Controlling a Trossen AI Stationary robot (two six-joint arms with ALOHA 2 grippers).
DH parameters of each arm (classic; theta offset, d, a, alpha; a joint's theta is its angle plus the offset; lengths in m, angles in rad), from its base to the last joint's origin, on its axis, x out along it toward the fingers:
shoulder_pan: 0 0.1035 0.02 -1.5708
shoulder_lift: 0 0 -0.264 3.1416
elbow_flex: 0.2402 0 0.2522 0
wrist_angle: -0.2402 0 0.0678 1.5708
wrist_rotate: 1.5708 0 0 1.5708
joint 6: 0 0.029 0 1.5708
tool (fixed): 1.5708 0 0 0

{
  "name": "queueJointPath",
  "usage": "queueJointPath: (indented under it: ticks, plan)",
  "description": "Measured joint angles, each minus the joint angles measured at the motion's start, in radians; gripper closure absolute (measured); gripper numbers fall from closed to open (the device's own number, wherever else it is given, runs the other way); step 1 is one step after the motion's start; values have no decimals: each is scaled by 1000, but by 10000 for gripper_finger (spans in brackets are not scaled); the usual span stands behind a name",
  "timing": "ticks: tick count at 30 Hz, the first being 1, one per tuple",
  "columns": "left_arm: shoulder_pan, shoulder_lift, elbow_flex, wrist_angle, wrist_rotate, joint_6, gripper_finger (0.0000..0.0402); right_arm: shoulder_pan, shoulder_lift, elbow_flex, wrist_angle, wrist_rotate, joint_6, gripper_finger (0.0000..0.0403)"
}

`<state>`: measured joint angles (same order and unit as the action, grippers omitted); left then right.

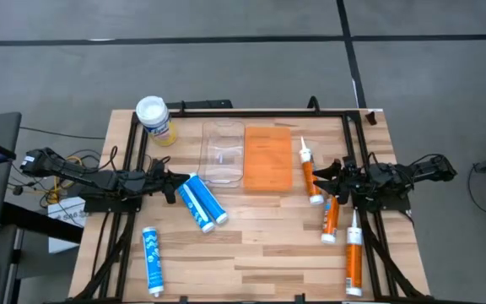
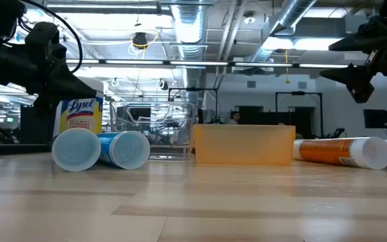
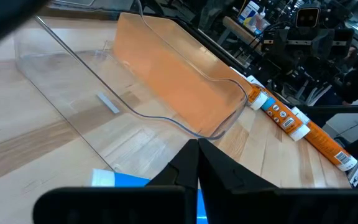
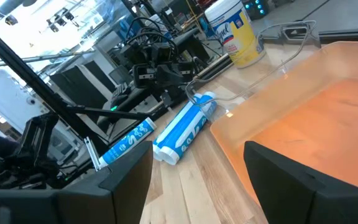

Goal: Pick & place silicon tubes, Sealant and Lysol wipes

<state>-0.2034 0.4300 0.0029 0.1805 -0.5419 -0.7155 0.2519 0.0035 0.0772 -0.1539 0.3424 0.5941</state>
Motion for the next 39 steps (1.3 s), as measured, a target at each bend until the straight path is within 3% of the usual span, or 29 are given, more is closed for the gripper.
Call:
queueJointPath:
  ticks: [39]
  plan:
    - [0, 0, 0, 0, -11, -34, 401, 0, 0, 0, 15, 24, -45, 159]
